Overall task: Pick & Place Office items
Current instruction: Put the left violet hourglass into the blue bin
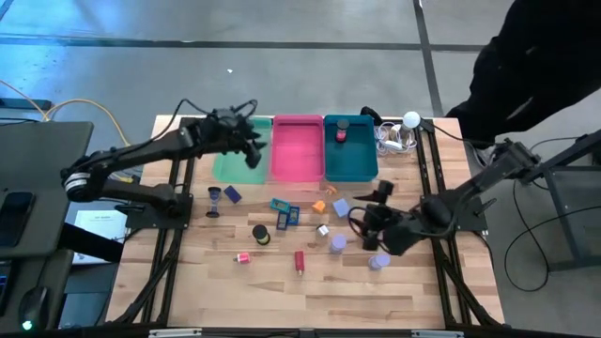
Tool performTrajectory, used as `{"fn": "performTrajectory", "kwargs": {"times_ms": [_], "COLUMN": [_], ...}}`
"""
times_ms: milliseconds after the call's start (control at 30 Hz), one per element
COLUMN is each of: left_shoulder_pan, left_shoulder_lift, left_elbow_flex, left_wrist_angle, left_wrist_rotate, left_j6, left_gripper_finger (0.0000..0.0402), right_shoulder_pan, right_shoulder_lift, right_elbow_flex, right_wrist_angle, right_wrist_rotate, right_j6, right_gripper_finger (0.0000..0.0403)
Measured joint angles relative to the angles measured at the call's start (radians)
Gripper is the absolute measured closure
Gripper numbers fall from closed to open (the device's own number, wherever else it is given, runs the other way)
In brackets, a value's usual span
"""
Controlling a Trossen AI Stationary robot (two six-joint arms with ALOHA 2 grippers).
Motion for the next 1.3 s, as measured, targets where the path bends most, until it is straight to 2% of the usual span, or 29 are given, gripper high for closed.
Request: {"fn": "performTrajectory", "kwargs": {"times_ms": [167,267,333,533,733,967,1133,1300], "left_shoulder_pan": [-0.148,-0.228,-0.277,-0.375,-0.418,-0.439,-0.451,-0.466], "left_shoulder_lift": [0.005,0.007,0.007,0.005,0.005,0.004,0.004,0.004], "left_elbow_flex": [-0.010,-0.028,-0.032,-0.033,-0.033,-0.038,-0.038,-0.049], "left_wrist_angle": [0.057,0.122,0.161,0.219,0.217,0.211,0.179,0.173], "left_wrist_rotate": [-0.055,-0.122,-0.155,-0.176,-0.176,-0.176,-0.176,-0.176], "left_j6": [0.015,0.039,0.062,0.106,0.113,0.113,0.114,0.117], "left_gripper_finger": [0.0233,0.0233,0.0233,0.0233,0.0233,0.0233,0.0233,0.0233], "right_shoulder_pan": [0.032,0.032,0.032,0.032,0.007,-0.039,-0.073,-0.112], "right_shoulder_lift": [-0.033,-0.033,-0.026,0.015,0.069,0.088,0.088,0.088], "right_elbow_flex": [-0.001,-0.001,-0.001,-0.001,-0.001,-0.001,-0.001,-0.001], "right_wrist_angle": [-0.260,-0.344,-0.347,-0.301,-0.275,-0.085,0.030,0.049], "right_wrist_rotate": [0.000,-0.001,-0.005,-0.025,-0.019,-0.028,-0.112,-0.260], "right_j6": [0.287,0.433,0.472,0.437,0.464,0.268,0.150,0.182], "right_gripper_finger": [0.0151,0.0151,0.0151,0.0151,0.0151,0.0151,0.0151,0.0151]}}
